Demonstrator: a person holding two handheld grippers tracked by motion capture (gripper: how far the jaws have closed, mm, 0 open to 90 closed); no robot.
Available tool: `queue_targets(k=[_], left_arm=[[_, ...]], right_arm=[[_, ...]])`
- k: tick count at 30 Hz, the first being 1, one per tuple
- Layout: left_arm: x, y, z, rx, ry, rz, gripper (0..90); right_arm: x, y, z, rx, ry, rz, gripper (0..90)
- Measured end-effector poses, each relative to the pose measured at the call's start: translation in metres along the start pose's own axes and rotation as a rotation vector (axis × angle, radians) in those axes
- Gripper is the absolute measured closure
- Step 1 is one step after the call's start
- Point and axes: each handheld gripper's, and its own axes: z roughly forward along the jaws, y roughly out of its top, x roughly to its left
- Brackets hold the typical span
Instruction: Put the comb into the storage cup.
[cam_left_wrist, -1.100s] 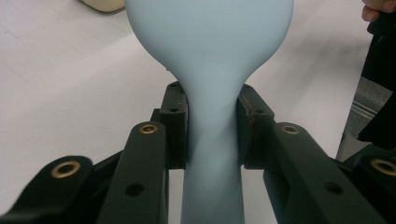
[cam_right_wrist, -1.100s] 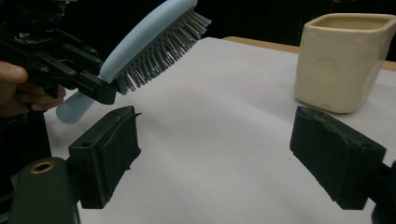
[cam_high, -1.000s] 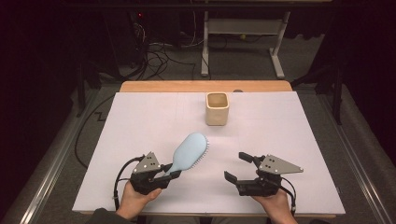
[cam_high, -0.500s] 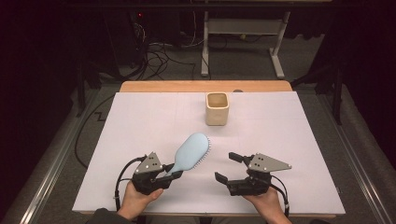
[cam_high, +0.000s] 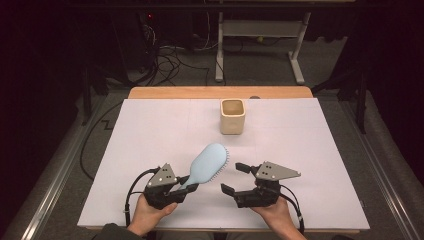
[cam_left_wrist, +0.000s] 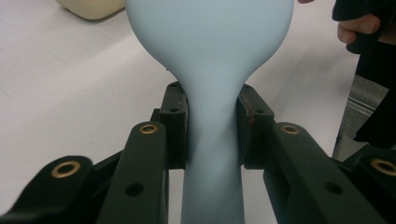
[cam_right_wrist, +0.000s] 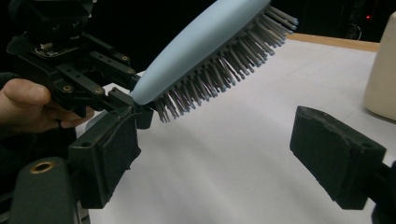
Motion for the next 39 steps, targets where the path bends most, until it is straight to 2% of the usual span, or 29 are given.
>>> queue_targets(k=[6, 19, 39], left_arm=[[-0.001, 0.001, 0.000, -0.004, 0.000, 0.003, 69.3], [-0.004, 0.002, 0.003, 0.001, 0.000, 0.017, 69.3], [-0.007, 0.004, 0.006, 0.008, 0.000, 0.034, 69.3]], right_arm=[[0.004, 0.003, 0.015, 0.013, 0.033, 0.014, 16.1], [0.007, 0.006, 0.035, 0.030, 0.065, 0.059, 16.0], [0.011, 0.012, 0.049, 0.063, 0.071, 0.076, 20.9]])
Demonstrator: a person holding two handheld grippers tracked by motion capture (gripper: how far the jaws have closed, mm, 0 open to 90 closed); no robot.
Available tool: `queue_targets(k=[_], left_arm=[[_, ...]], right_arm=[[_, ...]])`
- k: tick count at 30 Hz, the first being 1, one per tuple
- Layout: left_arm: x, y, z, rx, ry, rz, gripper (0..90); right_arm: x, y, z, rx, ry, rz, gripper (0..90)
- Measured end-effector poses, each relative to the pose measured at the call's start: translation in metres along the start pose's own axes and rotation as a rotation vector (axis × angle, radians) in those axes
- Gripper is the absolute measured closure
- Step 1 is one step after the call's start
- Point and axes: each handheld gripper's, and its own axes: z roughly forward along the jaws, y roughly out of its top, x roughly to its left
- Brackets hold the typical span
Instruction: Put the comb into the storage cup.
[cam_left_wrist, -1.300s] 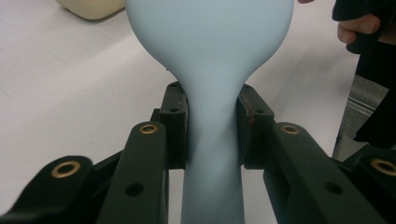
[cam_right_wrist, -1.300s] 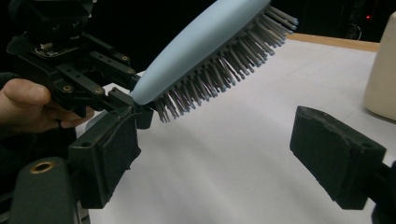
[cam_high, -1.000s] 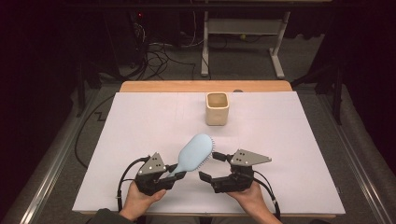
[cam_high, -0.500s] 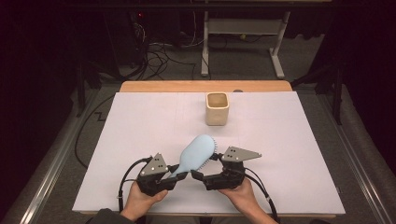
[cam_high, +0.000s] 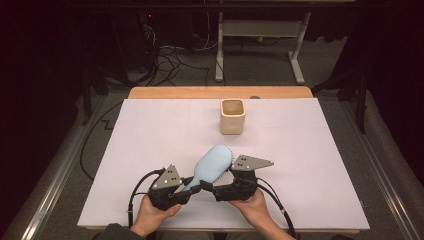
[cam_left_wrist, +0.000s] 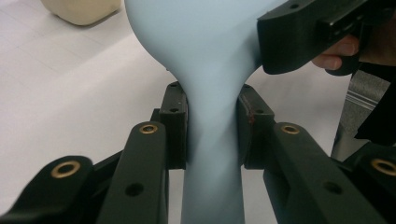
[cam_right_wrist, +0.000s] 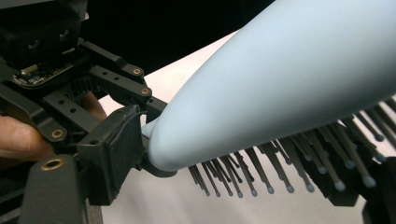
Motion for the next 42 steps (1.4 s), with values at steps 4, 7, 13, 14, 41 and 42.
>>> queue_targets(k=[4, 7, 13, 14, 41, 42], left_arm=[[-0.001, 0.000, 0.000, -0.001, 0.004, 0.006, 69.3], [-0.002, 0.000, 0.000, 0.001, 0.009, 0.010, 69.3], [-0.002, 0.000, 0.001, 0.007, 0.018, 0.015, 69.3], [-0.002, 0.000, 0.001, 0.007, 0.019, 0.014, 69.3], [-0.002, 0.001, -0.002, 0.000, 0.047, 0.024, 69.2], [-0.002, 0.001, -0.002, 0.000, 0.048, 0.023, 69.3]], right_arm=[[0.000, 0.001, 0.002, 0.009, 0.002, 0.010, 23.6], [0.000, 0.002, 0.003, 0.017, 0.003, 0.011, 24.6], [-0.002, 0.003, 0.004, 0.034, 0.018, 0.033, 28.1], [-0.003, 0.003, 0.004, 0.036, 0.021, 0.038, 28.8], [-0.002, 0.013, 0.003, 0.065, 0.098, 0.101, 49.1], [-0.002, 0.014, 0.003, 0.066, 0.100, 0.101, 50.0]])
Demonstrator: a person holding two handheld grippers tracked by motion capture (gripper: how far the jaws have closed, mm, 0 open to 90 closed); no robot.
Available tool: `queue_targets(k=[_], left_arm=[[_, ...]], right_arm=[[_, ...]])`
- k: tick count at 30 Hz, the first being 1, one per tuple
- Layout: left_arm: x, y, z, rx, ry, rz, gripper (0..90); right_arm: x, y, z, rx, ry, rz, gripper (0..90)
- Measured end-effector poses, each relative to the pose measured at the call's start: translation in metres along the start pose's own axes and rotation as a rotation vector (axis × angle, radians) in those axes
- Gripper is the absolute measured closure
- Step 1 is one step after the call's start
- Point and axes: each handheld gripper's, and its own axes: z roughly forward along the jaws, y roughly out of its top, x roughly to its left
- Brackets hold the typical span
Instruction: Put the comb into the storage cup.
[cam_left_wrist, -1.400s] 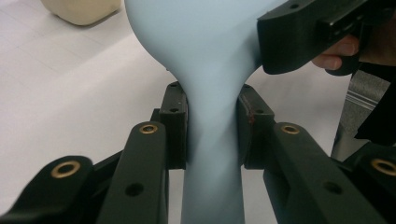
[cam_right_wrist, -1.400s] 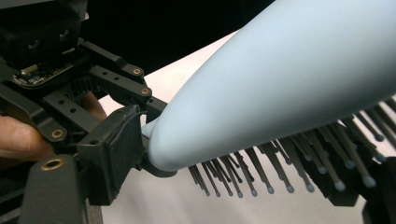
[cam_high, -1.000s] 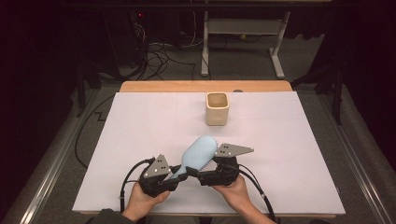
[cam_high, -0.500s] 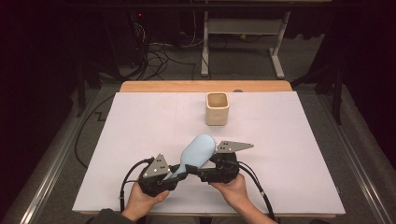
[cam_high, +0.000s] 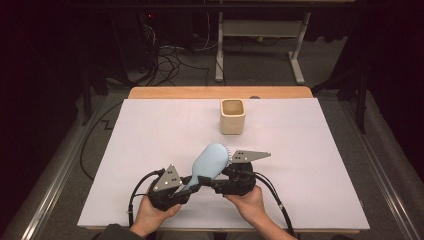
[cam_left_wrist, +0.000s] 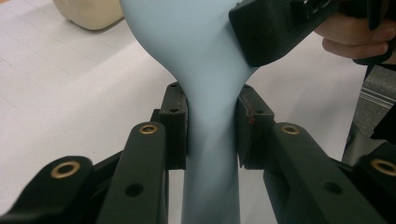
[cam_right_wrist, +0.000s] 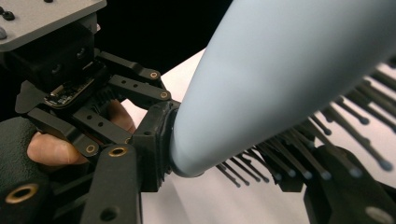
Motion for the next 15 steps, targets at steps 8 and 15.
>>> queue_targets(k=[8, 15], left_arm=[[0.0003, 0.0000, 0.0001, 0.000, 0.000, -0.001, 69.0], [0.0008, -0.0006, 0.0003, -0.015, 0.002, -0.009, 64.8]], right_arm=[[0.0014, 0.0017, 0.0000, 0.005, 0.011, 0.001, 55.0], [0.0018, 0.0018, 0.0006, 0.006, 0.022, 0.001, 57.0]])
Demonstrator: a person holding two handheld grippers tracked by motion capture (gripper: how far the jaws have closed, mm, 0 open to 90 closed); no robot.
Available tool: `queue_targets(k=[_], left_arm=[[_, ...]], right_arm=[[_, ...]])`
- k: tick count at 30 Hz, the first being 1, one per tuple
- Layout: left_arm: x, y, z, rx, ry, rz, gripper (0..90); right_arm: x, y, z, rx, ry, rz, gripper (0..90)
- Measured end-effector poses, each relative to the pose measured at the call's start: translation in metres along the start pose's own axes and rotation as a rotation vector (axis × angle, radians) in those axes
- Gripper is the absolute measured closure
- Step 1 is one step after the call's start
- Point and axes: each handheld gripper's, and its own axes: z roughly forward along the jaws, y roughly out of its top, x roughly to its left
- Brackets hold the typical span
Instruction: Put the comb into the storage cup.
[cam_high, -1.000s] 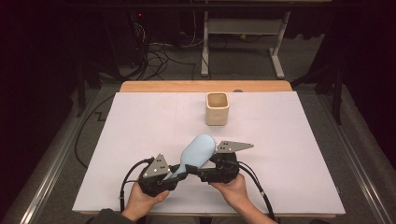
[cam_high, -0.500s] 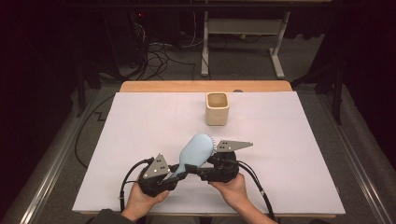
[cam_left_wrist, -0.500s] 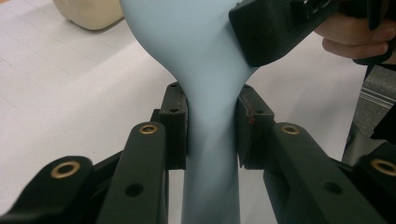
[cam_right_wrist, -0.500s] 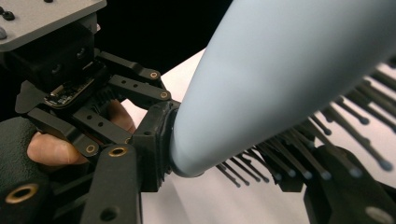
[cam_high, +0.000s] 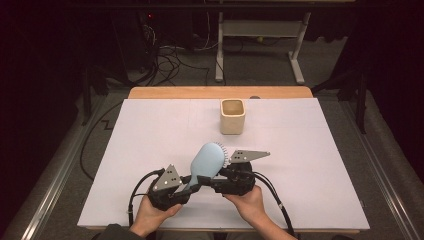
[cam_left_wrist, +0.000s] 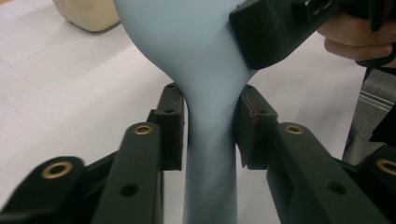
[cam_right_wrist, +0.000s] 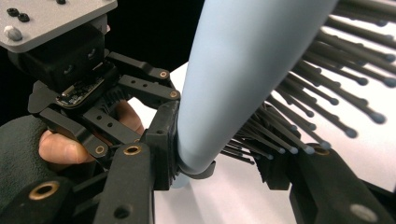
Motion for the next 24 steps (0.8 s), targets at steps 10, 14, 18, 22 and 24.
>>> queue_targets(k=[10, 14, 18, 22, 24], left_arm=[[0.003, -0.002, -0.002, -0.038, 0.014, -0.017, 48.3], [0.007, -0.004, -0.003, -0.055, 0.022, -0.024, 43.7], [0.007, -0.005, -0.004, -0.063, 0.026, -0.023, 41.8], [0.008, -0.006, -0.005, -0.075, 0.026, -0.030, 39.3], [0.008, -0.007, -0.006, -0.081, 0.024, -0.033, 38.5]], right_arm=[[-0.001, 0.001, -0.001, 0.004, 0.003, 0.004, 57.7], [-0.003, 0.002, -0.005, -0.001, -0.005, 0.008, 57.8], [-0.004, 0.003, -0.007, -0.005, -0.010, 0.007, 57.8], [-0.006, 0.004, -0.011, -0.008, -0.019, 0.008, 57.8], [-0.006, 0.004, -0.013, -0.009, -0.020, 0.010, 57.8]])
